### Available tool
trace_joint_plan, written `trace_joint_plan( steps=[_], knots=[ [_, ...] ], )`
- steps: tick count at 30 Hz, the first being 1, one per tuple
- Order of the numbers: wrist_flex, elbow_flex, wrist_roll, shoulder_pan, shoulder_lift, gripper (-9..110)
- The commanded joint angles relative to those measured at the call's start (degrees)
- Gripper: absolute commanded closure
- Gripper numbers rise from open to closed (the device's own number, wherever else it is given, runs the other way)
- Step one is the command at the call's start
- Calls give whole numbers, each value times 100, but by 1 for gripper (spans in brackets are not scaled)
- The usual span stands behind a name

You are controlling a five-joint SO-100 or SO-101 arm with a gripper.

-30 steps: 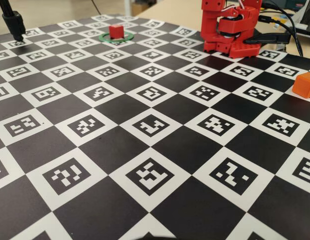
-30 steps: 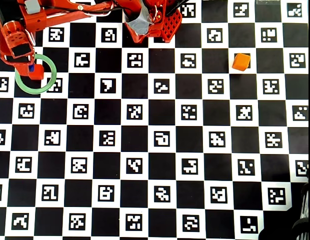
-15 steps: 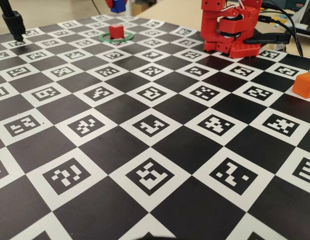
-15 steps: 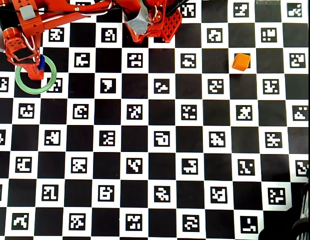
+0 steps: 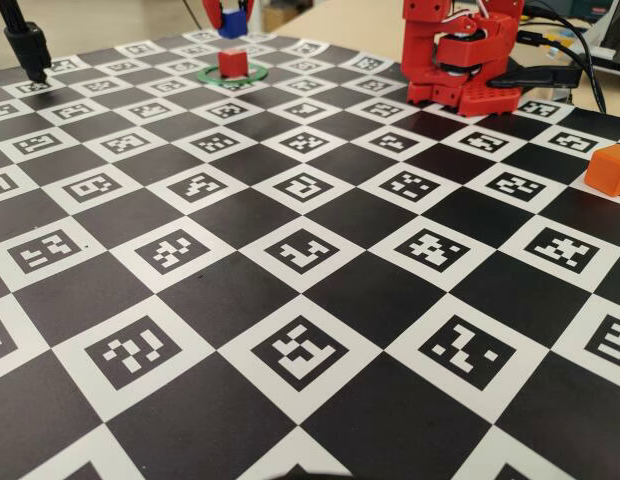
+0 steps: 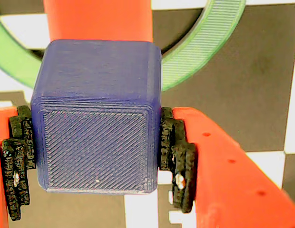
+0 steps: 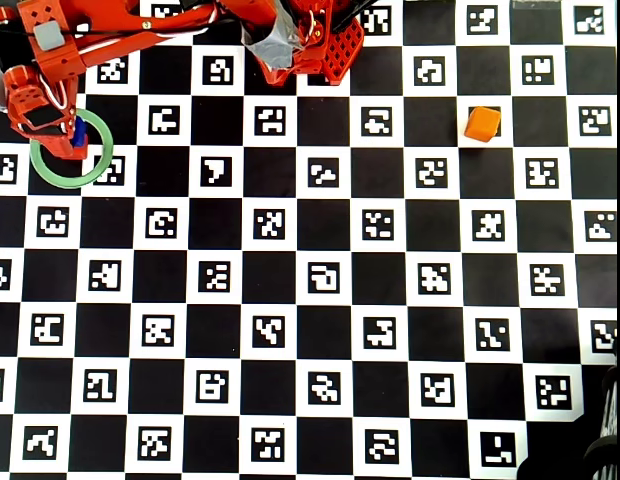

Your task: Grab the red cube then put it in the green circle then put the blue cube on top and finally the orange cube on top

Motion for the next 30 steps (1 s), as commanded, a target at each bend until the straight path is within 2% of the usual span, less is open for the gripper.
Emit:
trace_joint_plan(
  steps=[1, 30],
  knots=[
    [-132, -35, 18, 88, 237, 99],
    [-686, 369, 79, 132, 149, 99]
  ],
)
